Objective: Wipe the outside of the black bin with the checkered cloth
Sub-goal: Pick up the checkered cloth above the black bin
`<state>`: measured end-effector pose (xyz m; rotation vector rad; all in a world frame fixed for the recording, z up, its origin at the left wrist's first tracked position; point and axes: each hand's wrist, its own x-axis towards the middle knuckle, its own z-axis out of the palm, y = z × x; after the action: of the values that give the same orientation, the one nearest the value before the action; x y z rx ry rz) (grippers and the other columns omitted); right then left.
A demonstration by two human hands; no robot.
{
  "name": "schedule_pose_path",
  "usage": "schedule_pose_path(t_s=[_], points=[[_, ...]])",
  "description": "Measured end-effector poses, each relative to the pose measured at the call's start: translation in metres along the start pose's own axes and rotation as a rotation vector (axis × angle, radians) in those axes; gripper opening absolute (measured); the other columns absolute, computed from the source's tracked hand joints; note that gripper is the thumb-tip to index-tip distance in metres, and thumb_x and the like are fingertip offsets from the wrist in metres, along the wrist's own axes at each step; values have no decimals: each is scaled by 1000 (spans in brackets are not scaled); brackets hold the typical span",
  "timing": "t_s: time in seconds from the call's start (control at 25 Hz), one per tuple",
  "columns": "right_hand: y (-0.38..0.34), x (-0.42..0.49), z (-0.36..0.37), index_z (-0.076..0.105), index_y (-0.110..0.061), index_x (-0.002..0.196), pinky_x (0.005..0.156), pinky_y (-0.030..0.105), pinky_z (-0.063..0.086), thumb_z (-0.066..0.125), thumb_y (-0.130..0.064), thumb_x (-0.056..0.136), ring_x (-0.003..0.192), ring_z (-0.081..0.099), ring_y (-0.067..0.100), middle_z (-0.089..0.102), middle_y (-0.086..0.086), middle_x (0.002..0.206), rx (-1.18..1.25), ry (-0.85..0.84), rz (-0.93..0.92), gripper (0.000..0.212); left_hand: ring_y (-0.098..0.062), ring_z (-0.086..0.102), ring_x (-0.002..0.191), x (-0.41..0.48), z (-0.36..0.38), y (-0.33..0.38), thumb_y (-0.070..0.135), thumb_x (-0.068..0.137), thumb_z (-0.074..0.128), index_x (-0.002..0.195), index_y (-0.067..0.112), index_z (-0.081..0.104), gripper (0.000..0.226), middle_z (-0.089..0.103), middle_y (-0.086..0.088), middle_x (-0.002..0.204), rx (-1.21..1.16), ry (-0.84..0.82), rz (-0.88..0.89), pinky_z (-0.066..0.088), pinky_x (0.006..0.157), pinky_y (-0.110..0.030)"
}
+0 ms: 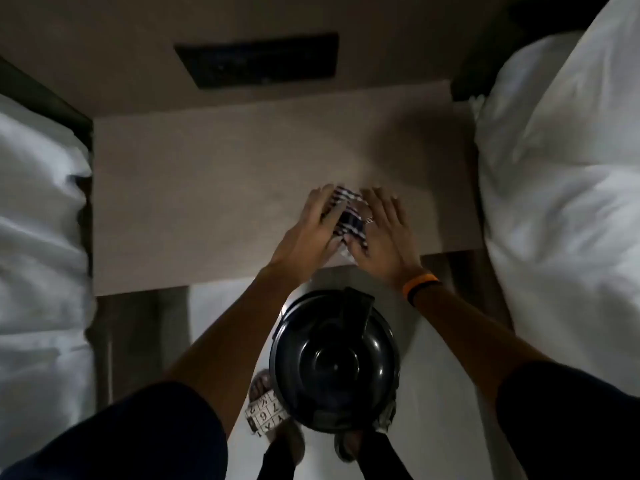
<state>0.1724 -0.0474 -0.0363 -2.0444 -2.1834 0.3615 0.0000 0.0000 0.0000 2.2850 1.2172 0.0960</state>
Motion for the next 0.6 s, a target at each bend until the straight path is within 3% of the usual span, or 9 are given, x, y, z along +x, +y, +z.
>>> schedule_pose_path(t_s=[0.12,0.16,0.28,0.36,0.48,0.6], points=[[10,-5,27,41,-8,156,128,58,27,53,-33,101,157,32,36,38,17,165,73,-30,-7,62,-29,35,150,18,22,-4,0,91,63,150,3,44,62,31,-19,162,-35,-74,11,37,120,-38],[8,-7,34,41,-8,156,129,57,25,49,-32,103,157,32,35,38,17,166,89,-9,4,58,-28,43,145,22,28,-6,-2,89,62,146,3,50,59,39,-17,158,-39,-23,-17,37,119,-35],[2,-10,58,55,-6,147,128,49,28,39,-25,103,151,42,36,49,17,159,178,116,91,50,-32,66,114,25,46,-8,0,83,58,118,4,72,38,66,-15,132,-16,159,-78,52,99,-39],[-3,3,51,61,-6,141,123,42,38,45,-9,101,145,51,33,57,14,152,195,138,166,44,-32,67,105,37,39,-5,2,86,53,110,6,72,30,69,-15,120,96,155,-120,53,92,-41],[-6,6,31,69,-10,131,104,42,52,52,-5,96,127,65,31,71,12,136,227,137,198,40,-32,66,108,32,26,-2,6,92,60,114,6,71,24,69,-15,120,118,80,-132,53,95,-44],[-9,-61,18,73,-10,125,96,43,57,64,-15,92,114,71,33,75,15,124,355,128,291,35,-30,59,122,-43,36,11,5,92,65,131,5,64,39,61,-16,133,-75,102,19,49,106,-36]])
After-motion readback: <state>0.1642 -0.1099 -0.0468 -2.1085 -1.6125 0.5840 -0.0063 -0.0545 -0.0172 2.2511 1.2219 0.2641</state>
